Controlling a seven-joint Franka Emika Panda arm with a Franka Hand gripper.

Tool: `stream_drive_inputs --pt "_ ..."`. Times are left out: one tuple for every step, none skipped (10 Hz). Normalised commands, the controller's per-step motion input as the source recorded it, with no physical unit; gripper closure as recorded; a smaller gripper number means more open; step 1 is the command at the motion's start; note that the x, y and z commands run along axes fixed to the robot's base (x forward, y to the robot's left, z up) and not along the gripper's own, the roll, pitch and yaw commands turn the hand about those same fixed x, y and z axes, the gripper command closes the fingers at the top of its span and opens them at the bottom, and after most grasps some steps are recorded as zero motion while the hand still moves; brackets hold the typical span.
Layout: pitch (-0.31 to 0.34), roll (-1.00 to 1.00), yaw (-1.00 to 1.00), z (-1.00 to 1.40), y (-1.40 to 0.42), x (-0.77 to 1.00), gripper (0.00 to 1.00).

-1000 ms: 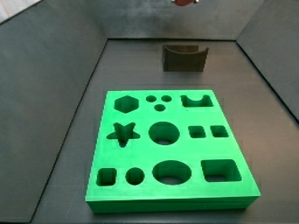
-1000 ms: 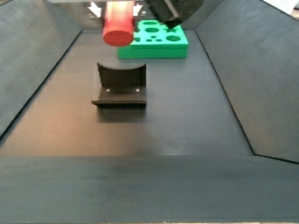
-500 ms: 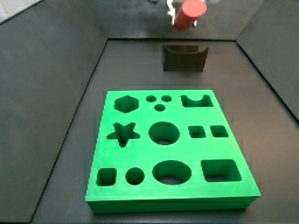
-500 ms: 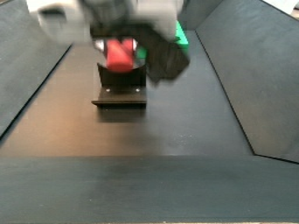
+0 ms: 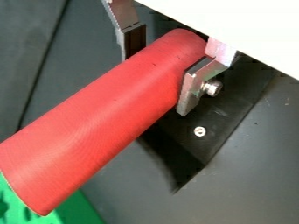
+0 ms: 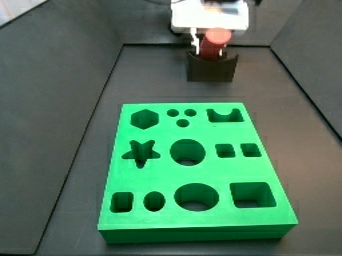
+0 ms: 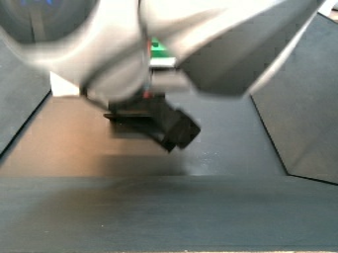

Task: Pick up the oval object. Move up. Place the oval object on the fixture. Regrasp the oval object. Move to above the board. Insert the oval object.
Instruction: Place the oval object on the fixture, then regrasp the oval object.

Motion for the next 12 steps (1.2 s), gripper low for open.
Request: stream_drive_inputs --pt "-0.006 -0.18 -0.08 -0.87 0.09 0.15 1.0" --pt "-0.016 -0.11 -0.08 -0.61 0.09 0.1 1.0" --pt "-0.016 -0.11 -0.08 -0.61 0.09 0.1 1.0" --pt "-0.023 -0.09 -0.06 -0.6 0.12 0.08 1.0" --pt "-0.023 -0.09 -0.07 -0.6 0.12 0.08 1.0" --pt "0.0 0.0 0.0 -0.17 -0.5 0.0 1.0" --pt "0.0 0.0 0.0 0.0 0.0 0.0 0.0" --pt "-0.03 0.04 -0.04 1.0 0.0 0.0 0.0" --pt "-0.028 0.04 -0.04 1.0 0.0 -0.01 0.0" --pt "-0.028 0.04 -0.02 1.0 0.0 -0.02 0.0" --pt "-0.034 0.04 0.0 1.0 0.0 -0.04 0.0" --pt "-0.035 0.03 0.02 1.0 0.0 -0.04 0.0"
